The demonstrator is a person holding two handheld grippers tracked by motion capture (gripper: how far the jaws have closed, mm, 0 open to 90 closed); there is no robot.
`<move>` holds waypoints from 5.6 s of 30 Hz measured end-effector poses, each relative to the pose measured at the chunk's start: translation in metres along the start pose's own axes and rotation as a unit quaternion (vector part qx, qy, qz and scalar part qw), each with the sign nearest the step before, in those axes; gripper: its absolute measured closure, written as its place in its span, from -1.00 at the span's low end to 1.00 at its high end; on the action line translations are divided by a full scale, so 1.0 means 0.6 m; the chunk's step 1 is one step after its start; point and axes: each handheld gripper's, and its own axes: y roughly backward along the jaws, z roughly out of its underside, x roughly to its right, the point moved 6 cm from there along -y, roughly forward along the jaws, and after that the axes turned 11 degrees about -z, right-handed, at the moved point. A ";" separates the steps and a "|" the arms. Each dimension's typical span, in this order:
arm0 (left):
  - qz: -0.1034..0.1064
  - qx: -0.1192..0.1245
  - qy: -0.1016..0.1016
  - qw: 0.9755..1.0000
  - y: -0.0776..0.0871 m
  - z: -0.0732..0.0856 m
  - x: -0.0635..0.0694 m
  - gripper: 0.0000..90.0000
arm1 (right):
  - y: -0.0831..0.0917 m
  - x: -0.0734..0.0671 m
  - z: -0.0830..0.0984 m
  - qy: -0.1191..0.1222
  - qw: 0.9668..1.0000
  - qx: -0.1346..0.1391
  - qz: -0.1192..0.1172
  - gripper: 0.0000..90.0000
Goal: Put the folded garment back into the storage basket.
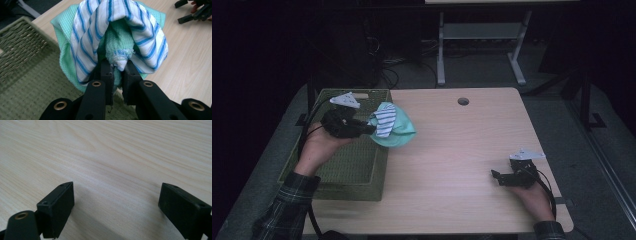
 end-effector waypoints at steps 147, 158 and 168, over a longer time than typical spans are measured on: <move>0.053 0.050 0.034 0.997 -0.184 -0.067 0.204 -0.69 | -0.004 0.001 0.001 -0.011 1.000 -0.014 0.008 -0.99; 0.046 0.041 0.016 0.998 -0.241 -0.034 0.237 -0.68 | -0.004 0.001 0.001 -0.009 1.000 -0.014 0.007 -0.99; 0.033 0.013 0.006 0.999 -0.290 0.011 0.246 -0.68 | -0.004 0.001 0.001 -0.008 1.000 -0.014 0.006 -0.99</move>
